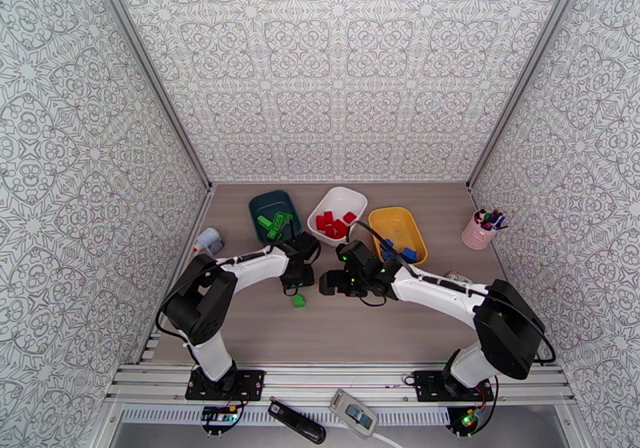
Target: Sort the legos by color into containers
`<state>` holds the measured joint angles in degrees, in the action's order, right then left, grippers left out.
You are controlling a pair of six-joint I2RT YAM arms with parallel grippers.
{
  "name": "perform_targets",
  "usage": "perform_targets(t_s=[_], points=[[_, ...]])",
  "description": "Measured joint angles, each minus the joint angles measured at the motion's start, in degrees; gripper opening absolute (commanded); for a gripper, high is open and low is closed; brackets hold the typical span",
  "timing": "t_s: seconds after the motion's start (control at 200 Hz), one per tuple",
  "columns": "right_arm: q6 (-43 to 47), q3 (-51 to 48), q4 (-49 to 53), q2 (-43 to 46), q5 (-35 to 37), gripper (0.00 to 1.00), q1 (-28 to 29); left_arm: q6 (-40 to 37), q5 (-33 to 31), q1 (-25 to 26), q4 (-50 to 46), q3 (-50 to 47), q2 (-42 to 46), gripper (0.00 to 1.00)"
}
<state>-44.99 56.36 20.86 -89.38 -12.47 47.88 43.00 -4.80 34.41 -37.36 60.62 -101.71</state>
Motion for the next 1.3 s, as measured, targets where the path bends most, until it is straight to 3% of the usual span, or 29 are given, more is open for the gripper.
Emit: perform_targets(t_s=[0.345, 0.51, 0.76, 0.825, 1.05, 1.296], points=[[-0.13, 0.79, -1.55, -0.9, -2.64, 0.78, -0.15, -2.01, 0.76, -2.01, 0.02, 0.37, 3.74, 0.33], [-0.24, 4.92, -2.6, -3.89, -4.59, 0.78, -0.15, -4.42, 2.49, -8.0, -0.42, 3.04, 8.66, 0.34], [-0.22, 10.86, -2.73, -5.22, -5.16, 0.78, -0.15, -10.25, 4.17, -18.75, -3.32, 14.8, 7.82, 0.38], [-0.22, 11.58, -2.73, -5.22, -5.16, 0.78, -0.15, -11.63, 4.87, -21.29, -3.78, 18.95, 5.88, 0.42], [-0.2, 11.78, -1.84, -5.14, -5.05, 0.8, -0.15, -14.99, 5.62, -26.12, -5.25, 29.14, -3.3, 0.71], [0.46, 11.52, 0.17, -4.74, -3.98, 0.82, -0.15, -14.82, 5.64, -25.18, -5.09, 21.68, 1.77, 0.76]])
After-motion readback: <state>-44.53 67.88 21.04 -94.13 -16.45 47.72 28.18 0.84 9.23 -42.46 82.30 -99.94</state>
